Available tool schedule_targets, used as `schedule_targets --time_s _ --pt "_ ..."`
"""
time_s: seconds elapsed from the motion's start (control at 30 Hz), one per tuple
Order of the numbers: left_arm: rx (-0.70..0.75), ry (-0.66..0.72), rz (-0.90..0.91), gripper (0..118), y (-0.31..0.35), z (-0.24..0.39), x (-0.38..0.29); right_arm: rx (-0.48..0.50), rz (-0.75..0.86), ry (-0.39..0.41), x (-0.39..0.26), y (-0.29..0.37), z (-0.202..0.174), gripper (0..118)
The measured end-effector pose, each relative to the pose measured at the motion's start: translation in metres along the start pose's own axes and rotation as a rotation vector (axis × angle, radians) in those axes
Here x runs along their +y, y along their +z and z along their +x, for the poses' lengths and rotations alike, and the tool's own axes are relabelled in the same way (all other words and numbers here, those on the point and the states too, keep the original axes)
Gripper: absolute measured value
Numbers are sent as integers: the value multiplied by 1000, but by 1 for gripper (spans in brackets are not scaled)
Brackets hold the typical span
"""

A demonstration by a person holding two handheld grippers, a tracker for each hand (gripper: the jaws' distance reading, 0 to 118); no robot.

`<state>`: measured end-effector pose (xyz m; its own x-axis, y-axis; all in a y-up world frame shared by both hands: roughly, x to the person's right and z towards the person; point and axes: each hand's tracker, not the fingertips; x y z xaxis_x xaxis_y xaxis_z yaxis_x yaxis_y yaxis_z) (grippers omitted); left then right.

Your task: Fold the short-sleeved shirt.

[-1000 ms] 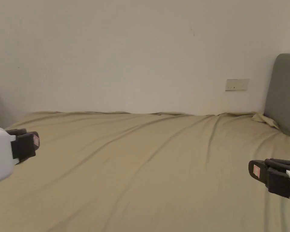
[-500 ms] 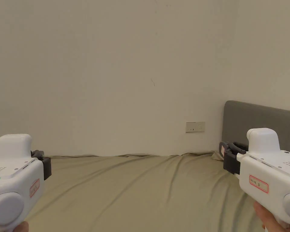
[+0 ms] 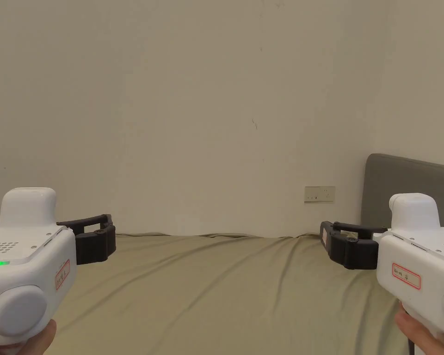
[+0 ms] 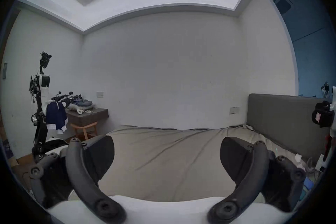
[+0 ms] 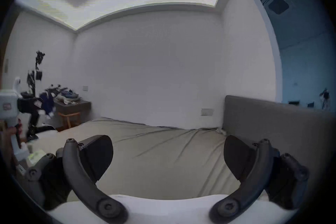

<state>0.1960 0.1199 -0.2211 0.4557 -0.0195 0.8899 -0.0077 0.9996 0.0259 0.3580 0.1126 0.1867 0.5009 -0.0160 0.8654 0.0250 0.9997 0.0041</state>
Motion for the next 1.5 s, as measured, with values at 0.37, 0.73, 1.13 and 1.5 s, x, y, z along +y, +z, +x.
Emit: schedule_targets --time_s 0.37,0.73,1.13,1.5 --pt "-13 128 -20 118 -13 -12 -9 -221 104 120 -26 3 -21 118" --pt "76 14 -34 118 -14 8 -11 -86 18 36 -18 13 -18 118" --pt "179 -19 21 118 -1 14 -11 -268 83 138 -3 24 -30 118" --pt "96 46 -60 118 -6 9 -5 -36 32 -9 15 40 -16 118"
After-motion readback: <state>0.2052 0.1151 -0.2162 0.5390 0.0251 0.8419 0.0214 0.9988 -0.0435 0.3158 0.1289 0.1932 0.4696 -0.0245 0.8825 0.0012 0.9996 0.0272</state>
